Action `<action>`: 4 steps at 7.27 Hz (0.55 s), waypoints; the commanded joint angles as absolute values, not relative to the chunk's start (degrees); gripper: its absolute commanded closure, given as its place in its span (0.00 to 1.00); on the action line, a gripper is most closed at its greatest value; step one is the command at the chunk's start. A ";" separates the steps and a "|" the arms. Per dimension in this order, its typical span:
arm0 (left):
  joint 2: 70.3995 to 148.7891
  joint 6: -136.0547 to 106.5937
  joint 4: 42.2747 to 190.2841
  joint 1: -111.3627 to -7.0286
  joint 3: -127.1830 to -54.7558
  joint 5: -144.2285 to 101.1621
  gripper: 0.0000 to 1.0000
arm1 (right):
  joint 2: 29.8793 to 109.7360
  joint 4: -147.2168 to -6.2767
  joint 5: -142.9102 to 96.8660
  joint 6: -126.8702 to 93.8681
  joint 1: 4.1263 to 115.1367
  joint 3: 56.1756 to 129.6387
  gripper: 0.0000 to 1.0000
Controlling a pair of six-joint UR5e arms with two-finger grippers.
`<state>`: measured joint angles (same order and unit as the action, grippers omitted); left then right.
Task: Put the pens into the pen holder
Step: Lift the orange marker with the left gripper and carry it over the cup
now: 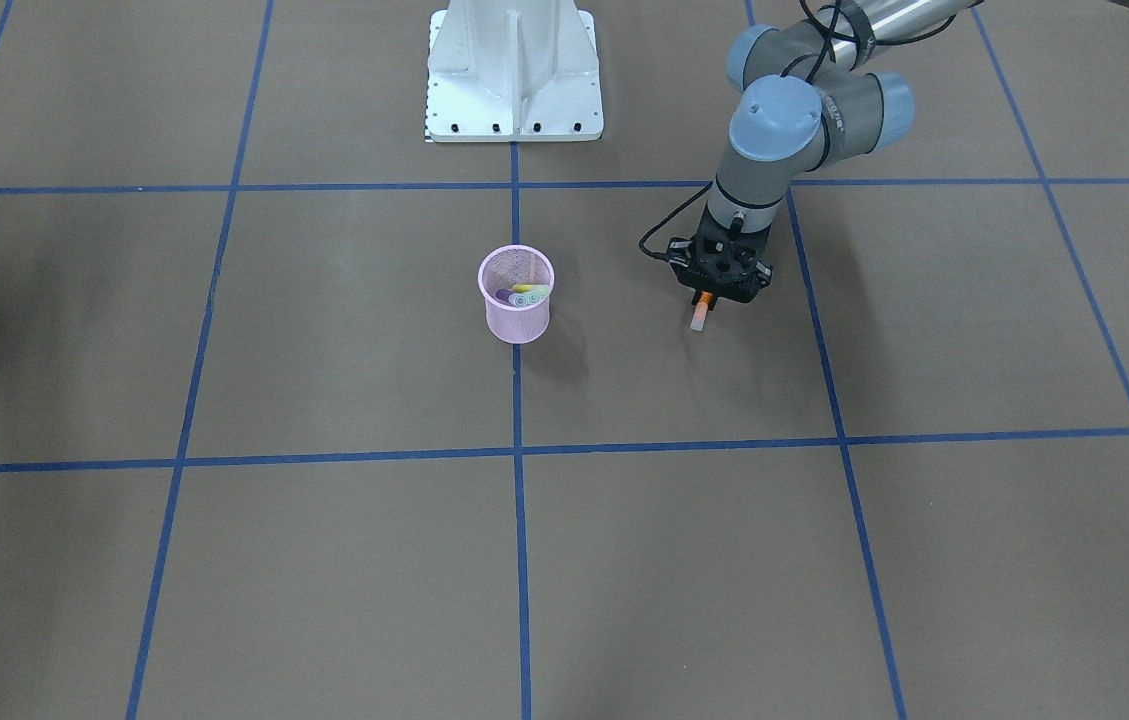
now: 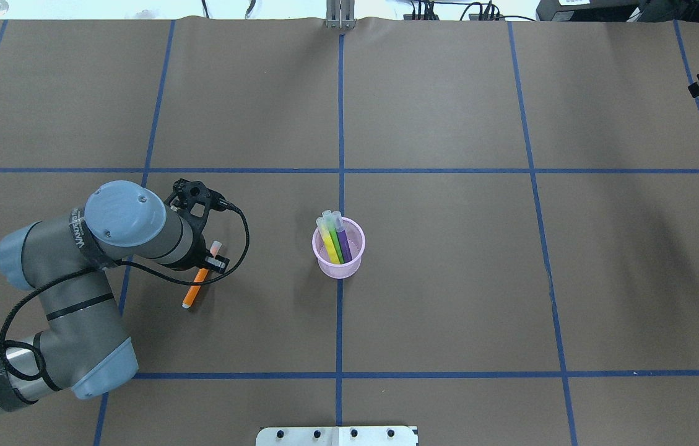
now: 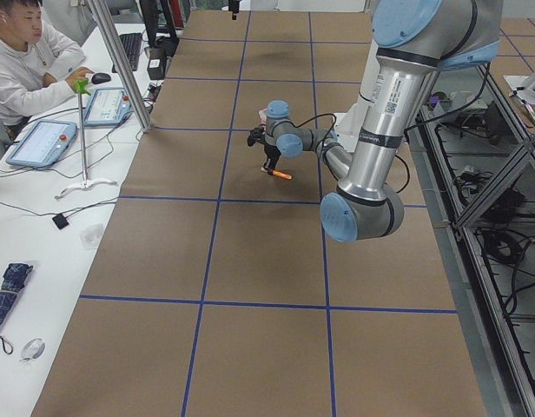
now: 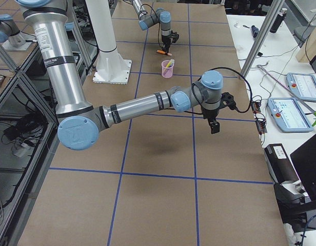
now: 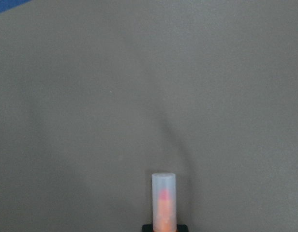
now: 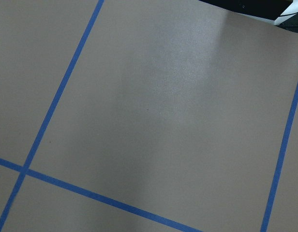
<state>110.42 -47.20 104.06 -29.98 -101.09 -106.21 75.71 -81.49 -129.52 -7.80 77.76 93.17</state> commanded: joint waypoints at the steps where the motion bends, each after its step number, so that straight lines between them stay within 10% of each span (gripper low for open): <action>1: 111.35 -47.28 105.37 -30.49 -107.97 -105.48 1.00 | 75.94 -81.56 -129.64 -7.73 77.78 92.73 0.00; 4: 113.90 -49.82 128.00 -30.24 -108.37 -100.64 1.00 | 81.29 -81.39 -129.20 -3.72 80.85 90.55 0.00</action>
<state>113.25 -48.40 119.97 -30.33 -108.53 -101.46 79.33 -81.44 -129.41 -6.36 79.47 92.28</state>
